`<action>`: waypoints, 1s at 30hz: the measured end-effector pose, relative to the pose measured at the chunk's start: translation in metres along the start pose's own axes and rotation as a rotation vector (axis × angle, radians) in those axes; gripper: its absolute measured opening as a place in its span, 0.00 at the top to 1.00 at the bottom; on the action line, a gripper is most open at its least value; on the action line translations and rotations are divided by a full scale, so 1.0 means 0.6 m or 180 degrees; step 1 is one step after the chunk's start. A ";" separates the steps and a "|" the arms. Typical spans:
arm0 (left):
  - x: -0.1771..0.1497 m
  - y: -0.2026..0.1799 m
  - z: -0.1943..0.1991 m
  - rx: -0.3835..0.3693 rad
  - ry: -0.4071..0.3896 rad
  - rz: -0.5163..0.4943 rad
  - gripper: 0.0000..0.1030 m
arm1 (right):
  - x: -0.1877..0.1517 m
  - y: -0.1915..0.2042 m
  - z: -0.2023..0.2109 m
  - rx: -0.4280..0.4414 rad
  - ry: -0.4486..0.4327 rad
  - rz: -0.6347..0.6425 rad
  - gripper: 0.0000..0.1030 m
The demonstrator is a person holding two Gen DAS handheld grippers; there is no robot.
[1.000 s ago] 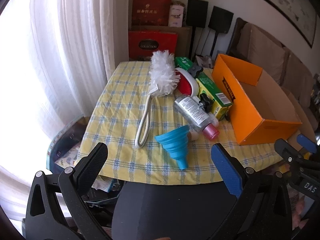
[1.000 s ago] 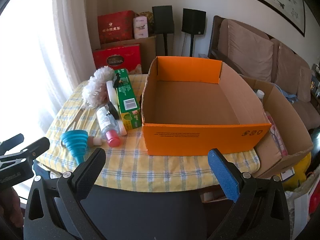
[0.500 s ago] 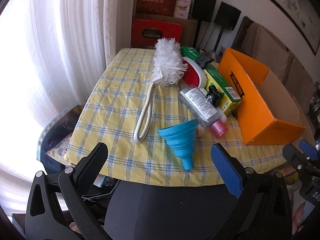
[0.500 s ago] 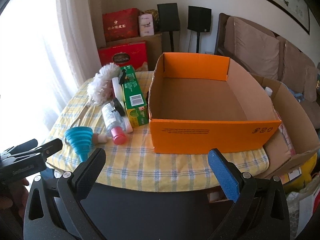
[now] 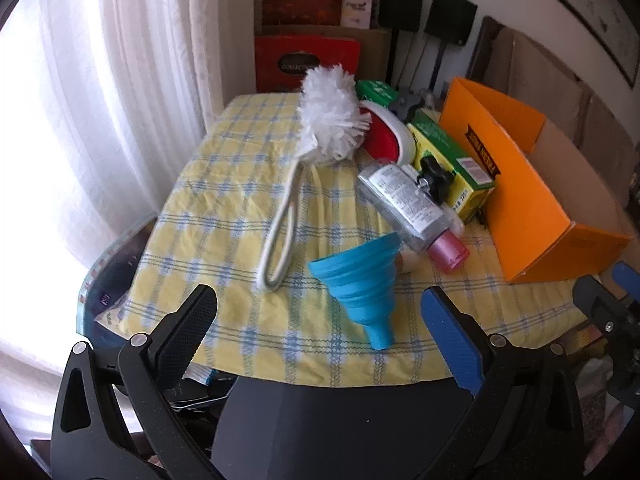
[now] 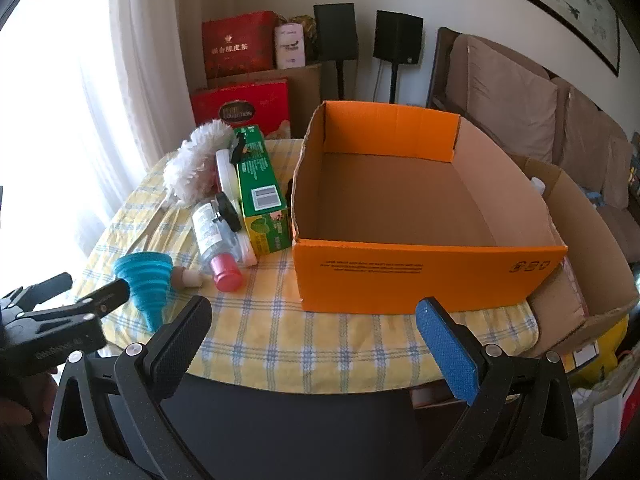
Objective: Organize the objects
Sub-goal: 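Grasp the blue collapsible funnel with the left gripper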
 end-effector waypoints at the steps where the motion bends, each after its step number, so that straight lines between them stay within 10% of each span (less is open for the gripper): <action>1: -0.001 -0.001 -0.004 -0.0017 0.0018 0.0007 0.01 | 0.000 0.000 -0.003 -0.0003 0.0005 0.0007 0.00; 7: -0.007 -0.010 -0.035 -0.0061 0.0127 0.0007 0.03 | 0.000 0.001 -0.018 -0.0003 0.0027 0.0025 0.00; 15: -0.014 -0.021 -0.072 -0.0150 0.0274 -0.0032 0.38 | -0.002 0.007 -0.039 0.0042 0.0098 0.0046 0.00; 30: -0.011 -0.031 -0.089 -0.0324 0.0336 -0.0055 0.62 | 0.000 0.051 -0.042 0.0350 0.0094 0.0208 0.02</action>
Point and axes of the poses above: each gripper's, at about its wrist camera, not at the fingertips, and z roughly against the way its jaws point, y to its left, x to its top, the point moved 9 cm from there along -z, roughly the way its jaws point, and after that the axes turned 2 degrees about z, right-handed, at the moved point
